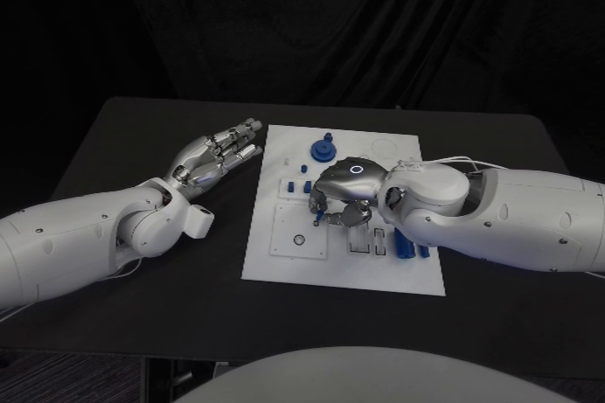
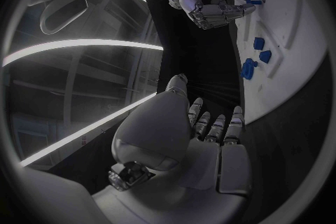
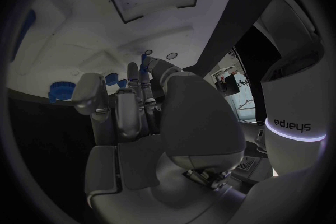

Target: Assemble the parts on the task board

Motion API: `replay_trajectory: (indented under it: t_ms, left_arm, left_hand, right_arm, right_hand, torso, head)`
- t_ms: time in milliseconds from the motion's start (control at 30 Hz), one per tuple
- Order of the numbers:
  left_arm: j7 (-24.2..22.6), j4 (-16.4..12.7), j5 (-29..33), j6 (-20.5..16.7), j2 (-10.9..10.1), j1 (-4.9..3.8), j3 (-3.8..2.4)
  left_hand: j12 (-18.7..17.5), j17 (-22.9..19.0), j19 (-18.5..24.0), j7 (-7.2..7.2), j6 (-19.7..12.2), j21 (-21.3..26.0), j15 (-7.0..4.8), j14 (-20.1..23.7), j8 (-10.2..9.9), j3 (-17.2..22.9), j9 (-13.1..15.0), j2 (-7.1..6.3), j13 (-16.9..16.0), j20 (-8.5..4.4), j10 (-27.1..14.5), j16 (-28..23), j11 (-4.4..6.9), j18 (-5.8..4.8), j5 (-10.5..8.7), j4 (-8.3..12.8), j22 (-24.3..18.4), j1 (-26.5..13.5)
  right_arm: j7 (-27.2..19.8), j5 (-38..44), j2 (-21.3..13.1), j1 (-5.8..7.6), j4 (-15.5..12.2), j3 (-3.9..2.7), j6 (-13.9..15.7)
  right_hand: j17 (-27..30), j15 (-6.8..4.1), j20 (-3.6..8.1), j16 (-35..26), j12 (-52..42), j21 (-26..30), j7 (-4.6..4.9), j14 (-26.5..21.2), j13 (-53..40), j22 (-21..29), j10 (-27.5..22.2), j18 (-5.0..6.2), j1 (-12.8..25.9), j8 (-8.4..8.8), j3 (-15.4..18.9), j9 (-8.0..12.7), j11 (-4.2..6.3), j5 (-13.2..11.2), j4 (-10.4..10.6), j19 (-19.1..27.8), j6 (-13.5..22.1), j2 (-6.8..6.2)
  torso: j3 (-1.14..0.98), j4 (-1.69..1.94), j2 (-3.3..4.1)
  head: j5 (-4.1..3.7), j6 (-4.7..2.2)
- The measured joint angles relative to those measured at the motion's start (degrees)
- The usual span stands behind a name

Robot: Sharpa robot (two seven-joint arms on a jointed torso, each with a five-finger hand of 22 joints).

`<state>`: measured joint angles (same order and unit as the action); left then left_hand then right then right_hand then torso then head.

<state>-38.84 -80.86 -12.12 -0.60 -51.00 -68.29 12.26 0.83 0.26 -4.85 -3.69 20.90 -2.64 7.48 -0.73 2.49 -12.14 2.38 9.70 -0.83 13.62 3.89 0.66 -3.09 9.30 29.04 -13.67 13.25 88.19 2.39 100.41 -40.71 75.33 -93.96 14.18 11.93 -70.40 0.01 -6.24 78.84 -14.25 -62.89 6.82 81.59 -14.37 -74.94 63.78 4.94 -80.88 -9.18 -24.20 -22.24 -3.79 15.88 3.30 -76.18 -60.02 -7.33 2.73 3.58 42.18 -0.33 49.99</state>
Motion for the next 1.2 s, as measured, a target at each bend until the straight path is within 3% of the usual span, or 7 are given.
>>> replay_trajectory:
  t_ms: [1200]
  left_arm:
    - [0.0, 0.6, 0.0, 0.6, 0.4, 0.44, 0.0]
  left_hand:
    - [0.0, 0.0, -0.2, -0.72, 0.7, -0.2, 0.42, 0.0, 0.0, 0.2, 0.1, 0.22, 0.0, 0.21, 0.0, 0.0, 0.0, 0.0, 0.2, 0.2, 0.1, 0.2]
  right_arm:
    - [-0.1, 0.2, 0.7, -0.72, 0.6, -0.12, -0.3]
  right_hand:
    - [0.0, 0.0, 0.0, 0.0, 0.0, 0.0, 0.02, 0.0, 0.0, 0.0, 0.0, 0.0, 0.0, 0.22, 0.0, 0.1, 0.0, 0.0, 0.0, 0.0, 0.2, 0.0]
  torso:
    - [-0.01, 0.01, -0.02]
  head:
    - [-0.04, 0.0]
